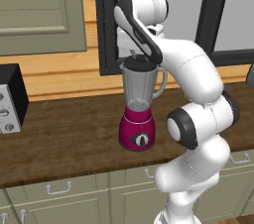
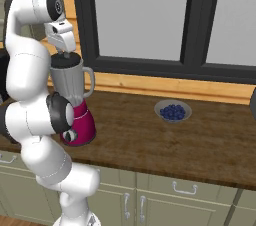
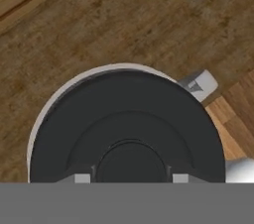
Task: Close the lid blender by securely placing the lid on top.
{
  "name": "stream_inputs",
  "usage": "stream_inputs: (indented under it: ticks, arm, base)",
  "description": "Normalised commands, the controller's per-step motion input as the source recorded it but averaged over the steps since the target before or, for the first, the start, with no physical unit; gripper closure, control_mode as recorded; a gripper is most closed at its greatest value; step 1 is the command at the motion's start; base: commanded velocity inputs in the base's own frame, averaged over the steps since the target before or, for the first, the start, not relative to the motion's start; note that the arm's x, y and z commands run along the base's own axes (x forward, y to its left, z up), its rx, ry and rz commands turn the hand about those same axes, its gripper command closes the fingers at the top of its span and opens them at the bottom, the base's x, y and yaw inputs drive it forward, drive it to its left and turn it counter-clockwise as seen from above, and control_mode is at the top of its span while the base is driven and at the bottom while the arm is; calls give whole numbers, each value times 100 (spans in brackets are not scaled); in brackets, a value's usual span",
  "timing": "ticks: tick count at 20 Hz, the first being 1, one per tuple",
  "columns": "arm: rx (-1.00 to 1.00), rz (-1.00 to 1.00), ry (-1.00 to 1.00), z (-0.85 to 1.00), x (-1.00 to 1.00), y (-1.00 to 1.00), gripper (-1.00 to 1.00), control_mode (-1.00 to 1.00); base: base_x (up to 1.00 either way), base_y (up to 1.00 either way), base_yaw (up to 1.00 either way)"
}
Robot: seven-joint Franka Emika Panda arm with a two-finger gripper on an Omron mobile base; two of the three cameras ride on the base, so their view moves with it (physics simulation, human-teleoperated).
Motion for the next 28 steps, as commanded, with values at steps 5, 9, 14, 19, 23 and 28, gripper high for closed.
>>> stream_inputs:
  ticks: [5,9,14,19,23,28]
  arm:
    - [0,-3,0,0,17,15,100,-100]
    - [0,0,1,-18,0,12,100,-100]
    - [0,0,1,-26,0,2,100,-100]
    - [0,0,0,-10,-6,0,100,-100]
    - [0,0,0,0,-1,0,-100,-100]
    - [0,0,-12,9,-17,0,-100,-100]
  base:
    - [0,0,0]
    - [0,0,0]
    - [0,0,0]
    - [0,0,0]
    - [0,0,0]
    - [0,0,0]
